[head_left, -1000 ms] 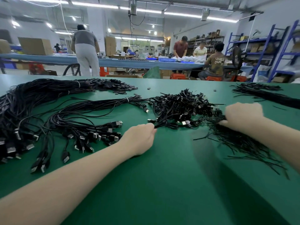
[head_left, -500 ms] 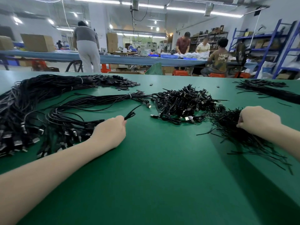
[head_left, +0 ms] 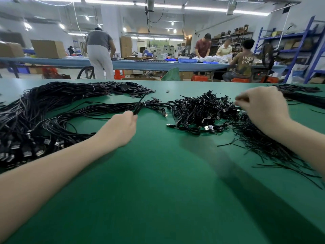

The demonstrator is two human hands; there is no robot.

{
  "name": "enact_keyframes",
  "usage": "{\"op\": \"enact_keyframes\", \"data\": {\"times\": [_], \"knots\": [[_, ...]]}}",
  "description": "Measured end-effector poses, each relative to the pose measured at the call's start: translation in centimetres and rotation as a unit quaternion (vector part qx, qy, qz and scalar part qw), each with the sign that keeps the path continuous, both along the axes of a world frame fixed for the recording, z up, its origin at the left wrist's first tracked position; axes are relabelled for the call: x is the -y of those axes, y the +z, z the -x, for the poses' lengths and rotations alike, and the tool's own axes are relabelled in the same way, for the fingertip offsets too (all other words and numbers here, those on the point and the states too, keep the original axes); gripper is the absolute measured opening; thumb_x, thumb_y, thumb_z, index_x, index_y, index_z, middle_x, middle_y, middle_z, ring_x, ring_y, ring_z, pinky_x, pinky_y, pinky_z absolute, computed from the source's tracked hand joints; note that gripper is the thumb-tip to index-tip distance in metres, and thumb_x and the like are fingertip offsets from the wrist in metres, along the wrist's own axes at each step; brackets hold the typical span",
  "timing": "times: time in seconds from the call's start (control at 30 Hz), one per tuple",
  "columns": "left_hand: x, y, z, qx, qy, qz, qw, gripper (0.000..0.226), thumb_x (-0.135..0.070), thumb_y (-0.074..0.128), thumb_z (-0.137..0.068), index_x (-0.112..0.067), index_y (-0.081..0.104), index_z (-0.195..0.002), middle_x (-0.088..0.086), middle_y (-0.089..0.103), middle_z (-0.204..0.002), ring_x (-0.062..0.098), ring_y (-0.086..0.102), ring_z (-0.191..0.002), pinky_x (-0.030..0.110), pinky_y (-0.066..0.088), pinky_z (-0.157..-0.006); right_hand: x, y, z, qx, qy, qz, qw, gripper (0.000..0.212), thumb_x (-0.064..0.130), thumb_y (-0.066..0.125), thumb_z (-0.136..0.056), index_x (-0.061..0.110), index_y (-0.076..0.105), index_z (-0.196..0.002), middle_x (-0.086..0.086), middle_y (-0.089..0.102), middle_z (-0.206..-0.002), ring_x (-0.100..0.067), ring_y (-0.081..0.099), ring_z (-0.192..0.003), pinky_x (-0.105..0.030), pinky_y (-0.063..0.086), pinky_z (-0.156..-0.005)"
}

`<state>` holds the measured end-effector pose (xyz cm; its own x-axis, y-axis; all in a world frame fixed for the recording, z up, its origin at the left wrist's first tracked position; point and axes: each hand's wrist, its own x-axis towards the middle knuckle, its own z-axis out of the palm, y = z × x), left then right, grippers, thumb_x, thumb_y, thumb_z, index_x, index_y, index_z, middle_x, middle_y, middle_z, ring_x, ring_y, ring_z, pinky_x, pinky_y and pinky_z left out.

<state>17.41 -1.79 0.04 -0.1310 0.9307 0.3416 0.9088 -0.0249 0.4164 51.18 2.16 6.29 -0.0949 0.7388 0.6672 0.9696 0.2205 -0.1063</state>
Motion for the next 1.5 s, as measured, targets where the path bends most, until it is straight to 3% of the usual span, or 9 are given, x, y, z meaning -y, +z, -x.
{"op": "enact_keyframes", "data": {"times": [0.3,0.47,0.6,0.77,0.87,1.07,1.23,1.4,1.5], "knots": [[-2.8,-3.5,-2.9,0.0,-0.028,-0.06,0.998,0.036,-0.033,0.028,-0.102,-0.016,0.032,-0.071,0.004,0.048,-0.064,0.027,0.046,-0.058,0.035,0.023,-0.051,-4.4,-1.3,1.8,0.15,-0.134,0.092,0.975,0.013,0.003,0.062,-0.087,0.009,0.072,-0.091,-0.013,0.066,-0.077,-0.031,0.061,-0.066,-0.028,0.044,-0.056],[-3.3,-3.7,-2.7,0.0,-0.032,-0.051,0.998,0.038,-0.037,0.025,-0.103,-0.017,0.033,-0.071,0.003,0.05,-0.066,0.022,0.047,-0.057,0.034,0.025,-0.05,-5.4,0.0,-2.0,0.004,-0.153,0.098,0.983,0.009,0.02,0.07,-0.087,0.015,0.076,-0.092,-0.014,0.069,-0.087,-0.03,0.059,-0.072,-0.03,0.044,-0.061],[-3.6,-3.8,-2.6,-0.009,-0.031,-0.044,0.998,0.038,-0.037,0.024,-0.103,-0.019,0.032,-0.071,0.001,0.049,-0.066,0.019,0.047,-0.058,0.033,0.024,-0.05,-5.7,1.6,-4.0,-0.091,-0.144,0.092,0.981,0.014,0.025,0.07,-0.087,0.014,0.075,-0.094,-0.014,0.071,-0.09,-0.032,0.066,-0.083,-0.044,0.056,-0.075],[-3.8,-3.8,-2.3,0.012,-0.039,-0.046,0.998,0.039,-0.039,0.024,-0.103,-0.019,0.03,-0.07,0.001,0.048,-0.065,0.017,0.045,-0.057,0.033,0.021,-0.048,-5.8,2.5,-2.7,-0.125,-0.085,-0.04,0.988,0.021,0.025,0.064,-0.09,0.014,0.071,-0.106,-0.013,0.071,-0.101,-0.032,0.063,-0.092,-0.044,0.053,-0.083],[-3.8,-3.7,-2.1,0.04,-0.067,-0.026,0.997,0.039,-0.041,0.026,-0.103,-0.019,0.03,-0.071,0.0,0.047,-0.066,0.018,0.044,-0.059,0.035,0.027,-0.054,-4.3,1.9,1.8,-0.19,0.074,-0.087,0.975,0.022,0.021,0.067,-0.087,0.011,0.071,-0.107,-0.004,0.071,-0.095,-0.018,0.066,-0.083,-0.021,0.052,-0.078],[-3.5,-3.6,-1.9,0.052,-0.105,-0.014,0.993,0.04,-0.049,0.026,-0.1,-0.019,0.03,-0.073,0.003,0.049,-0.069,0.024,0.046,-0.062,0.038,0.036,-0.059,0.2,-4.6,11.9,-0.158,0.318,-0.062,0.933,0.013,0.013,0.071,-0.084,0.01,0.075,-0.096,0.004,0.071,-0.084,-0.01,0.065,-0.07,-0.028,0.056,-0.074],[-3.5,-4.2,-2.2,-0.052,-0.104,-0.023,0.993,0.037,-0.051,0.024,-0.098,-0.018,0.029,-0.08,-0.001,0.047,-0.07,0.032,0.05,-0.067,0.036,0.026,-0.055,0.8,-8.2,14.5,-0.18,0.371,-0.121,0.903,0.005,0.006,0.074,-0.081,0.007,0.075,-0.086,0.001,0.073,-0.083,-0.012,0.066,-0.073,-0.028,0.054,-0.068],[-3.8,-4.2,-3.0,-0.162,-0.113,-0.012,0.98,0.039,-0.042,0.027,-0.101,-0.009,0.041,-0.115,0.016,0.064,-0.104,0.038,0.062,-0.094,0.036,0.035,-0.064,1.2,-8.4,14.7,-0.194,0.389,-0.147,0.889,0.007,0.002,0.075,-0.079,0.007,0.074,-0.083,0.002,0.072,-0.079,-0.006,0.063,-0.073,-0.017,0.05,-0.069],[-3.5,-4.0,-3.1,-0.158,-0.126,-0.002,0.979,0.031,-0.041,0.027,-0.101,-0.012,0.039,-0.101,0.017,0.063,-0.104,0.038,0.06,-0.095,0.036,0.034,-0.064,1.2,-8.3,14.5,-0.172,0.391,-0.158,0.891,0.009,-0.002,0.075,-0.078,0.006,0.075,-0.083,0.0,0.073,-0.081,-0.009,0.065,-0.076,-0.02,0.052,-0.069]]}}
